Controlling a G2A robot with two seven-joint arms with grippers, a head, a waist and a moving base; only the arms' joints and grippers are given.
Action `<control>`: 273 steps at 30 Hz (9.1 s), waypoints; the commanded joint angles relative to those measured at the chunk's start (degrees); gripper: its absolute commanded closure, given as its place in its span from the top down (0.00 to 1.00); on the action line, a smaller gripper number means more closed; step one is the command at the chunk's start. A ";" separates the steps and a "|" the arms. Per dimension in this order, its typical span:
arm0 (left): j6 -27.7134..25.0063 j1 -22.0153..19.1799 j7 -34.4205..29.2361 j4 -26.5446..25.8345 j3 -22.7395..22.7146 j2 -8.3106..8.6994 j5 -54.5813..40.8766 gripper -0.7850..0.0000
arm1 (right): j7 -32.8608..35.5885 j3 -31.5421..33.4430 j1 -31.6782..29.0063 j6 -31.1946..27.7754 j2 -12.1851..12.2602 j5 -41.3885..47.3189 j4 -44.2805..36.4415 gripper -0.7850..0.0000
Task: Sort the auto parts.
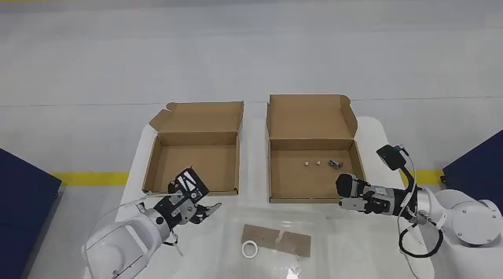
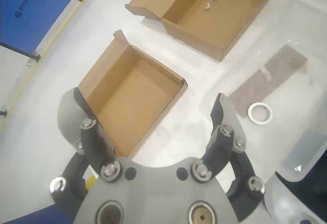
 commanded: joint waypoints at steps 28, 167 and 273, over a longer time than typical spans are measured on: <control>-0.04 -25.11 -42.29 4.59 34.36 0.81 -17.90 1.00 | 0.00 0.00 0.00 0.00 0.00 0.00 0.00 1.00; 8.70 -52.37 -51.02 39.06 69.70 -10.24 -29.33 0.31 | 0.00 0.00 0.00 0.00 0.00 0.00 0.00 1.00; -25.79 -39.61 49.23 31.70 44.12 8.51 -31.60 0.00 | 0.00 0.00 0.00 0.00 0.00 0.00 0.00 1.00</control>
